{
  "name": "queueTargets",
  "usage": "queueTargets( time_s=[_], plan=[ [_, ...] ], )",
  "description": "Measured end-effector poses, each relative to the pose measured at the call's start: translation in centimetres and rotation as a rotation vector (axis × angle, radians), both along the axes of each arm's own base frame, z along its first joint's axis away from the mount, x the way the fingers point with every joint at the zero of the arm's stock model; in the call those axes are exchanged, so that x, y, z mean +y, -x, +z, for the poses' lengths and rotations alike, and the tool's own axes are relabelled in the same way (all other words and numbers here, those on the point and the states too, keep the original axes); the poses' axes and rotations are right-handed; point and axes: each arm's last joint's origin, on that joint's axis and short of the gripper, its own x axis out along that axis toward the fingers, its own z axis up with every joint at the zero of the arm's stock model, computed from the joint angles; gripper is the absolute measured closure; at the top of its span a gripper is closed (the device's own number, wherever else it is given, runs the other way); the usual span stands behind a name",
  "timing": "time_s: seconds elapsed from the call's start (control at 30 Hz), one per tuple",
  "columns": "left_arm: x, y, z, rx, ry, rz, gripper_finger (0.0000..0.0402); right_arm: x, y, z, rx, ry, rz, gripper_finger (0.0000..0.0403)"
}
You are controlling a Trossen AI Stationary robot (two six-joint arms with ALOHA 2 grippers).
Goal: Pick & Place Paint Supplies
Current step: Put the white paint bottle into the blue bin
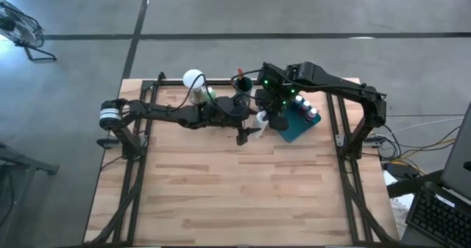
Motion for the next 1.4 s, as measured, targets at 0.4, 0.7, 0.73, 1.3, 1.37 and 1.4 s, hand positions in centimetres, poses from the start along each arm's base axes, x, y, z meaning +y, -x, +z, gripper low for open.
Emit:
queueTargets(
  time_s=[0.4,0.7,0.73,1.3,1.37,1.4],
  plan=[
    [0.2,1.1,0.0,0.114,-0.02,0.123,0.0025,-0.1,0.8,-0.2,0.097,0.072,-0.033,0.0286],
    [0.6,2.5,-1.1,0.22,-0.06,0.283,0.003,-1.8,2.3,0.2,0.143,0.14,-0.195,0.0286],
    [0.6,2.6,-1.3,0.229,-0.065,0.295,0.003,-2.0,2.7,0.3,0.139,0.136,-0.221,0.0286],
    [0.7,4.9,-3.9,0.218,-0.12,0.453,0.0054,-1.2,8.0,-1.2,0.133,0.099,-0.388,0.0286],
    [0.5,5.6,-4.1,0.197,-0.109,0.457,0.0058,-1.4,8.1,-1.5,0.128,0.1,-0.397,0.0286],
    [0.4,6.1,-4.2,0.197,-0.108,0.458,0.006,-1.5,8.2,-1.7,0.131,0.1,-0.402,0.0286]
  ],
)
